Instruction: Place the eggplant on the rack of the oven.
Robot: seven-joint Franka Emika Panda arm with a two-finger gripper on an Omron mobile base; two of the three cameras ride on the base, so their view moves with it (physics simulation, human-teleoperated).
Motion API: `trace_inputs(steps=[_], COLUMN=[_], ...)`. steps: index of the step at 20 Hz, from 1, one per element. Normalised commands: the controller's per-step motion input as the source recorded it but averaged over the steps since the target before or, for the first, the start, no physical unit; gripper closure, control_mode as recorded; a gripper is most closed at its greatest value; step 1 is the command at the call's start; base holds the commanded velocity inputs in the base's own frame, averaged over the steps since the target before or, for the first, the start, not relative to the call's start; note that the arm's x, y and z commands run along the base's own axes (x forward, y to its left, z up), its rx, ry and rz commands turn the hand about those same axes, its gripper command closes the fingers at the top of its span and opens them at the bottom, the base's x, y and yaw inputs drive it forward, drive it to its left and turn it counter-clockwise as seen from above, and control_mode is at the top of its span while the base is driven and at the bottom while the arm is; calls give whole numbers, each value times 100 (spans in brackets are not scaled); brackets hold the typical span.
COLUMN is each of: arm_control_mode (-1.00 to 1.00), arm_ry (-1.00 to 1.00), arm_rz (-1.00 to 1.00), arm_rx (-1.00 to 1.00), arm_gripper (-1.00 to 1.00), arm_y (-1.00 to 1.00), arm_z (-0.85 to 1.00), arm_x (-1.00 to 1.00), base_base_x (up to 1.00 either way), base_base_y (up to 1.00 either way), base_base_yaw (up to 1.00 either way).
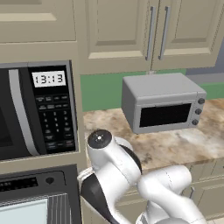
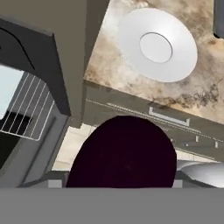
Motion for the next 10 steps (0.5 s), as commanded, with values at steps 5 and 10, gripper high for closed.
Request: trace_inputs(steps=[5, 10], arm_control_mode=[-100, -100], arm_ry=[-26, -18], arm_rz=[8, 1], arm_rx=[0, 0], arm_gripper=[100, 100], arm_y=[100, 100], arm_z=[-38, -59], arm_x=[0, -9], base_base_x=[0, 0], base_base_y=[0, 0], base_base_yaw=[0, 0])
